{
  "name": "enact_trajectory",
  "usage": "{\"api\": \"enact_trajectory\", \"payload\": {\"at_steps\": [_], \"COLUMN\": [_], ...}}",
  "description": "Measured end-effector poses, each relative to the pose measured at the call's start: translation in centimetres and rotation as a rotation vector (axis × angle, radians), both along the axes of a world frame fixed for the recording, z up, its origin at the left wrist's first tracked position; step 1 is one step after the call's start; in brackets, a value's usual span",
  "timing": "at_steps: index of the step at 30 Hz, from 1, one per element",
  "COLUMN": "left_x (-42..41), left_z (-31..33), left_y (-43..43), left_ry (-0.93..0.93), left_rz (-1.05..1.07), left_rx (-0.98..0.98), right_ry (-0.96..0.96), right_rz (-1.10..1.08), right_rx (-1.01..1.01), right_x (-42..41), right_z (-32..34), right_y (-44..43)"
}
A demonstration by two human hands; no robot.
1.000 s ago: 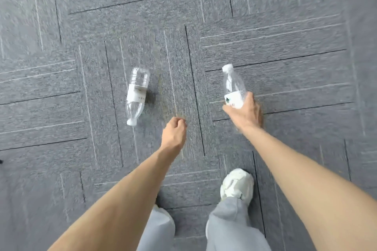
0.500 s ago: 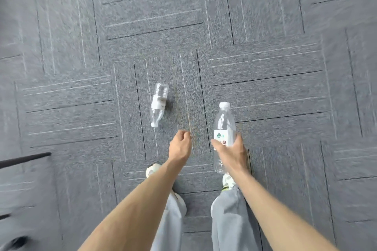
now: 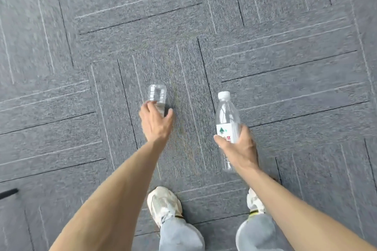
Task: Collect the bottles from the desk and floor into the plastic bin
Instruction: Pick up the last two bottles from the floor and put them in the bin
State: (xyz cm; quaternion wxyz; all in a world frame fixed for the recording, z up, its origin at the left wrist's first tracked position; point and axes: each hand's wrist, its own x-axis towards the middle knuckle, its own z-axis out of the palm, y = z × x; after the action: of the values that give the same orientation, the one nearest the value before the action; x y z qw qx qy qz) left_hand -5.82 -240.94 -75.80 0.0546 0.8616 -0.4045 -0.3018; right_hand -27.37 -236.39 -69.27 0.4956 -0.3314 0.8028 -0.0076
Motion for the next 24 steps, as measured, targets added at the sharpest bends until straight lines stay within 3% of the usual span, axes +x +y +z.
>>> {"api": "enact_trajectory", "payload": {"at_steps": [4,9,15,24], "left_x": [1.0,2.3,1.4,-1.2], "left_z": [-5.0,-7.2,3.0,27.4], "left_y": [-0.6,0.0,1.9,4.9], "left_ry": [-0.067,0.052,0.434,0.653], "left_rz": [0.015,0.1,0.285,0.311], "left_rx": [0.095,0.15,0.123,0.159], "right_ry": [-0.015,-0.012,0.064,0.08], "right_rz": [-0.015,0.014,-0.007,0.14], "right_rx": [-0.033,-0.048,-0.013,-0.041], "right_x": [1.5,2.5,1.3,3.2], "right_z": [-4.2,-5.7,2.3,24.9], "right_y": [-1.2,-1.2,-1.9,-4.8]}}
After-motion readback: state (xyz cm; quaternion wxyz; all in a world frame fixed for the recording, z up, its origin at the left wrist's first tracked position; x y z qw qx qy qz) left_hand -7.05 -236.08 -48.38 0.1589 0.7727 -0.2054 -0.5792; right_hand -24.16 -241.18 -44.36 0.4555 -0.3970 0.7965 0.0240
